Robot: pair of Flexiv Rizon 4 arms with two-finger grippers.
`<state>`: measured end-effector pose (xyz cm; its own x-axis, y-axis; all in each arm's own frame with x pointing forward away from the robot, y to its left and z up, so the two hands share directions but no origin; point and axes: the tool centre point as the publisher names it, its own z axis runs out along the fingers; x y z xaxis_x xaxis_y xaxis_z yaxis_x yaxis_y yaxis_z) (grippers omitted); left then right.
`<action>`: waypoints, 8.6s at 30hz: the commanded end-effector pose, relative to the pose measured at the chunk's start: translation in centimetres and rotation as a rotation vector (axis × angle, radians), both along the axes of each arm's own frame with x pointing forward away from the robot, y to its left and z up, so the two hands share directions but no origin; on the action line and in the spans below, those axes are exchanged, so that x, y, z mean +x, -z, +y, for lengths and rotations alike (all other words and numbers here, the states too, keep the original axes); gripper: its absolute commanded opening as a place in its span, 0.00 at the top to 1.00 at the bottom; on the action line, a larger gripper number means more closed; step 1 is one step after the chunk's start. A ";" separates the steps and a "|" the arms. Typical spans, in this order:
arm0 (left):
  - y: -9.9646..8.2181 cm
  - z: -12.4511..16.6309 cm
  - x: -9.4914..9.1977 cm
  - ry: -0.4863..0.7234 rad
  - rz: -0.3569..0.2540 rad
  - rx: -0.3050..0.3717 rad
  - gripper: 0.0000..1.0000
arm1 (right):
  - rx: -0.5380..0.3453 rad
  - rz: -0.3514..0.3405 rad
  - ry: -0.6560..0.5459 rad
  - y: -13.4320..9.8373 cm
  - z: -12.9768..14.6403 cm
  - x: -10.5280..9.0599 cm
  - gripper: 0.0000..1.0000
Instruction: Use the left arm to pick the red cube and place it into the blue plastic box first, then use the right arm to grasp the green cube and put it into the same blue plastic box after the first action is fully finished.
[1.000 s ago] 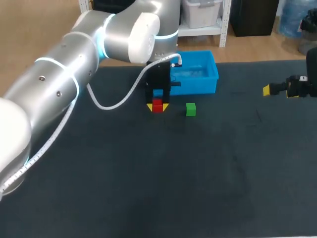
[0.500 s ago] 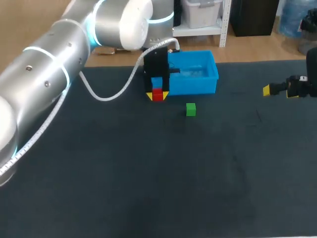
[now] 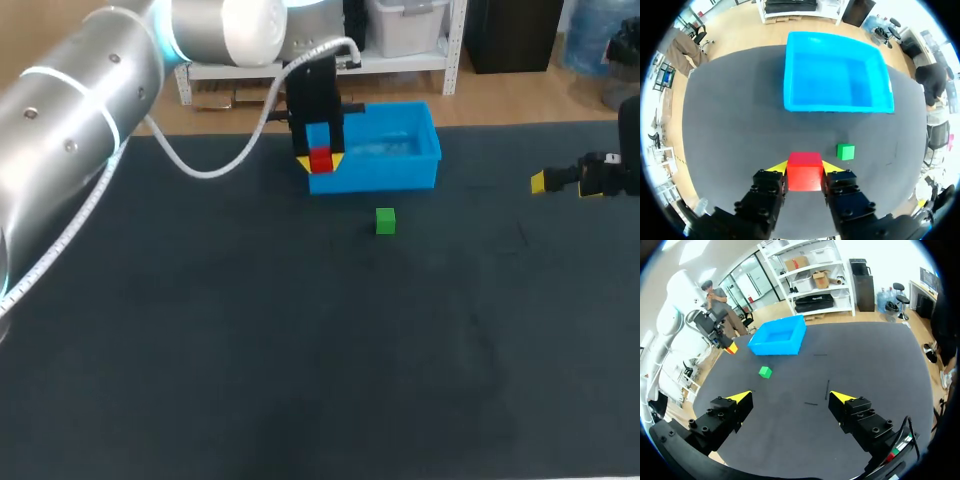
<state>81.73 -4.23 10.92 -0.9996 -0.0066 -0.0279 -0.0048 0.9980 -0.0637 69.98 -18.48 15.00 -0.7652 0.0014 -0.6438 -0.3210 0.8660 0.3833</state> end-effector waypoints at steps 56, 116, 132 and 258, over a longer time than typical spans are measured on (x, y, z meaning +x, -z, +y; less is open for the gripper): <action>-7.5 -1.7 7.7 0.048 -0.240 -0.067 1.00 | 0.000 0.000 -0.001 0.0 0.0 0.0 0.00; -2.1 -3.3 13.5 0.033 -0.441 -0.220 1.00 | 0.000 0.000 -0.001 0.0 0.0 0.0 0.00; 0.2 -3.4 14.4 0.032 -0.448 -0.212 1.00 | 0.000 0.000 -0.001 0.0 0.0 0.0 0.00; -5.0 10.2 -6.4 0.367 -0.420 -0.339 0.00 | 0.000 0.000 -0.001 0.0 0.0 0.0 0.00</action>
<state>75.42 5.31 15.74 -0.8447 0.2519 -0.4722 0.4160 0.8642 -0.2831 69.98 -18.48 15.00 -0.7652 0.0014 -0.6438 -0.3210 0.8660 0.3834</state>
